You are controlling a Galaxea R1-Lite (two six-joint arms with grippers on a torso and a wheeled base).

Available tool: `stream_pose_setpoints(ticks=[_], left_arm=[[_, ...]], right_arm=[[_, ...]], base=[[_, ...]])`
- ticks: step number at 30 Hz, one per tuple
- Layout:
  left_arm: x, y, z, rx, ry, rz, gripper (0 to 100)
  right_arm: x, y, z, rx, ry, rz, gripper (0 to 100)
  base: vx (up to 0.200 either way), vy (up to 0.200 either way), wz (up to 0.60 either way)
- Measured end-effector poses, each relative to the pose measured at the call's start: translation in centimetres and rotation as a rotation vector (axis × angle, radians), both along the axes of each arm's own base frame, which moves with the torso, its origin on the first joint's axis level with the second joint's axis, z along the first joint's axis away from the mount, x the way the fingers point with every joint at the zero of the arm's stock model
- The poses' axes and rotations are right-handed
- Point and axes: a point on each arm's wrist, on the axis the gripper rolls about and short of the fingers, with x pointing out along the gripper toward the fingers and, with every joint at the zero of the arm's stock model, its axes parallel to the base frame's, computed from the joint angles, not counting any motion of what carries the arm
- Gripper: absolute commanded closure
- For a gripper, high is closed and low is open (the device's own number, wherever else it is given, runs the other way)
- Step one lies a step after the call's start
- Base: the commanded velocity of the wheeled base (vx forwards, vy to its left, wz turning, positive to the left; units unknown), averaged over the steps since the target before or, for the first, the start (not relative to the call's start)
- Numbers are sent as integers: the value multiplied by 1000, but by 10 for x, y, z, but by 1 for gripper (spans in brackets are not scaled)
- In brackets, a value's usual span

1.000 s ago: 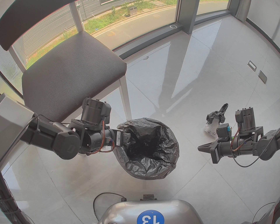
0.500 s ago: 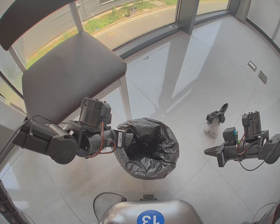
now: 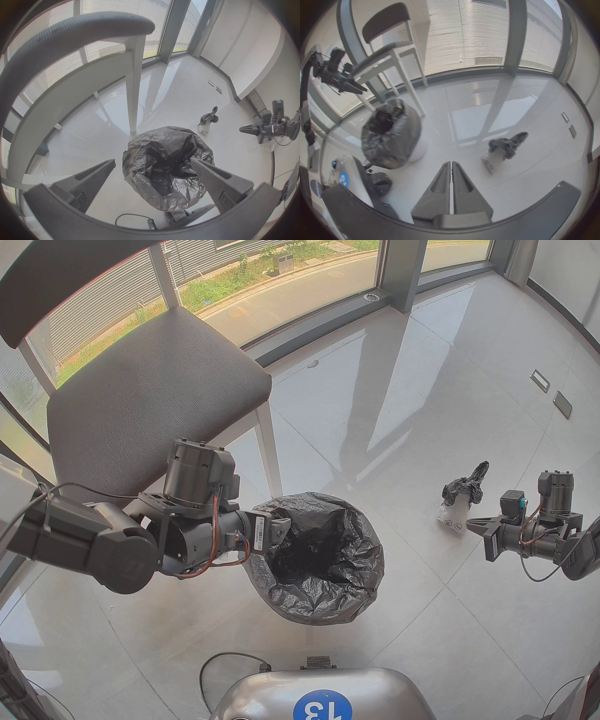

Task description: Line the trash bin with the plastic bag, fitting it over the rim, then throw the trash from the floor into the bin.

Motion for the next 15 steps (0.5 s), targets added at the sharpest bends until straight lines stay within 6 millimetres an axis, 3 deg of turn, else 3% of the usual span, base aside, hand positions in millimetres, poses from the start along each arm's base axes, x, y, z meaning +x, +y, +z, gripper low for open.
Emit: stream_pose_setpoints(ticks=[8,15], left_arm=[[-11,5,14,-21,-31,-6,0],[-19,9,24,-36,-53,-10,0]], right_arm=[[40,-44,-8,-39,-56,-115,100],[82,-70,-12,-54,-120,-169,100]], base=[[0,0,0],[0,0,0]])
